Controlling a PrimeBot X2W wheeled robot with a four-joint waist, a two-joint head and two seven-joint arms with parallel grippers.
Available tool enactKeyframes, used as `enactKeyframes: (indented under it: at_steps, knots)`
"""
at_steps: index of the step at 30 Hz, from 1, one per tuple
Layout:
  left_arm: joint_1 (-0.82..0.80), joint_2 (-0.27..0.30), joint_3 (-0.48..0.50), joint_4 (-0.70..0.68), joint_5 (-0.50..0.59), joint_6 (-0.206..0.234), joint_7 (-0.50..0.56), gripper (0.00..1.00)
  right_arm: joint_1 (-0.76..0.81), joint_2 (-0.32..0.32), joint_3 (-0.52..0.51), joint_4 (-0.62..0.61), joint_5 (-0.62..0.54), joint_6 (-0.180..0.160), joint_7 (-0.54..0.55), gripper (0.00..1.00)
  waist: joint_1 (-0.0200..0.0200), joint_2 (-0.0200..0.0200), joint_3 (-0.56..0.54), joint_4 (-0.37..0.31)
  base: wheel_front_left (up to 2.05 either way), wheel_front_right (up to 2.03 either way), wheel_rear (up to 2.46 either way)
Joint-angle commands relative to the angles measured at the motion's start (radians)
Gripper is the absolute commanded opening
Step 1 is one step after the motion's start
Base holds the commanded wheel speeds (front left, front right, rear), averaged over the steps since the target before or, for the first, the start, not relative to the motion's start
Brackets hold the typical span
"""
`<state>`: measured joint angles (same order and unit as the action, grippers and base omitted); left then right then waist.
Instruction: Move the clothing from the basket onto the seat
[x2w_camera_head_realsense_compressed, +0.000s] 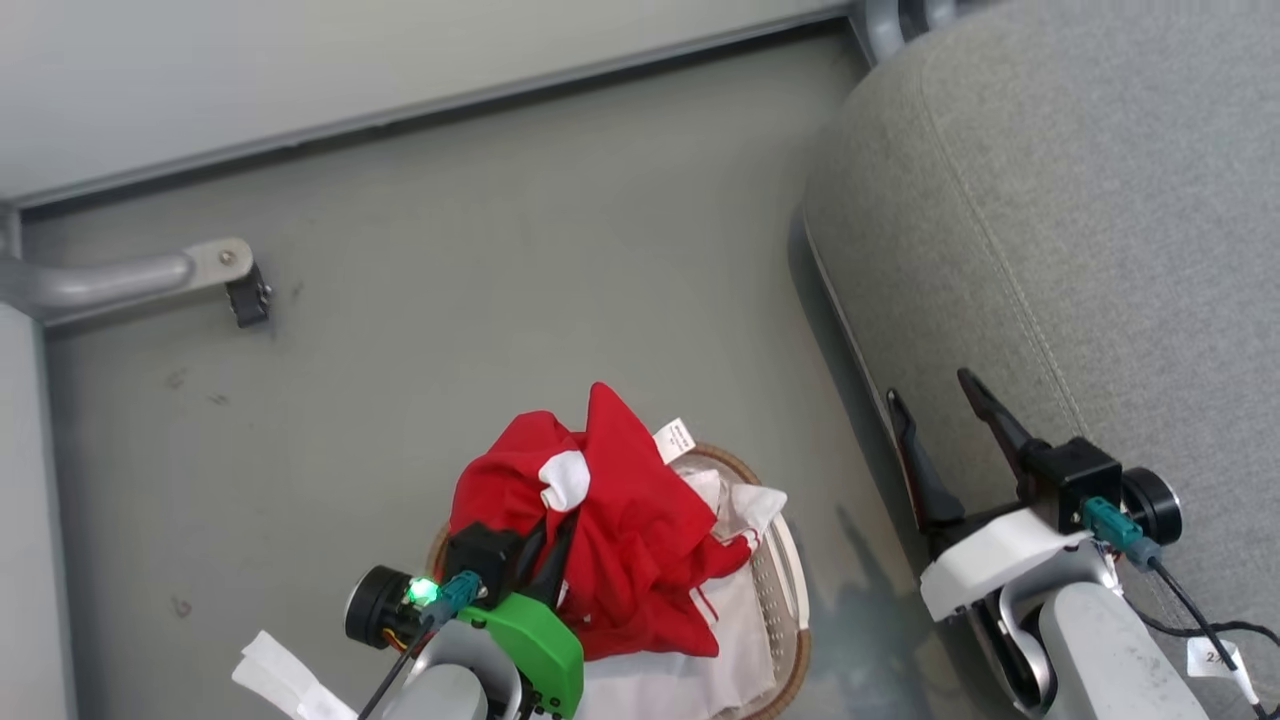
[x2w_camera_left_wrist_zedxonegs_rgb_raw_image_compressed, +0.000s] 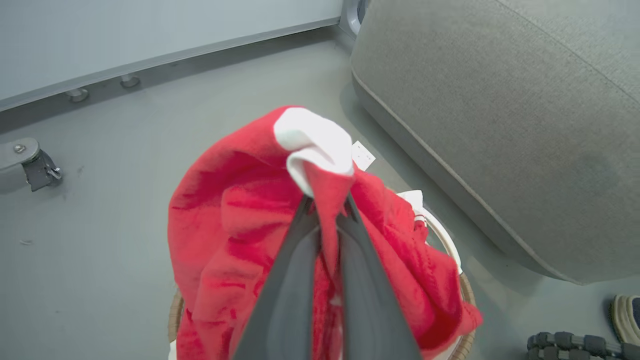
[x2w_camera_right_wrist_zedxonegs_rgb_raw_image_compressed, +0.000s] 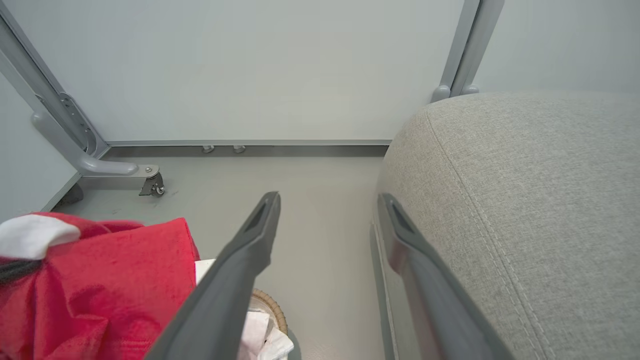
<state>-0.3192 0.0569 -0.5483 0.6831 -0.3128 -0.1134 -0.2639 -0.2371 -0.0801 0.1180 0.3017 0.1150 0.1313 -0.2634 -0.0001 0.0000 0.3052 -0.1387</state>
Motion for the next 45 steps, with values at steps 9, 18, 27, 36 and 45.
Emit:
enactKeyframes:
  at_steps: [9,18,27,36,45]
  knots:
    - [0.054,-0.005,0.089,-0.16,0.027,-0.011,-0.001,0.0,0.07,-0.008,0.013,0.016,0.007,-0.001,-0.002,1.0,0.0001,0.0,-0.157,0.048,0.0,0.0,0.0]
    - [0.02,-0.005,0.109,-0.302,-0.007,-0.012,-0.001,0.0,0.111,-0.007,0.038,0.028,0.01,-0.001,-0.002,1.0,0.0001,0.0,-0.22,0.051,0.0,0.0,0.0]
    - [-0.011,-0.005,0.083,-0.388,-0.036,0.008,-0.001,0.0,0.148,-0.003,0.063,0.029,0.016,-0.001,-0.002,1.0,0.0001,0.0,-0.268,0.056,0.0,0.0,0.0]
    - [-0.016,-0.005,0.059,-0.421,-0.054,0.025,-0.001,0.0,0.151,-0.007,0.106,-0.003,0.02,-0.001,-0.002,1.0,0.0001,0.0,-0.275,0.063,0.0,0.0,0.0]
    - [-0.02,-0.005,0.05,-0.429,-0.063,0.034,-0.001,0.0,0.119,-0.035,0.268,-0.096,0.045,-0.001,-0.002,1.0,0.0001,0.0,-0.273,0.072,0.0,0.0,0.0]
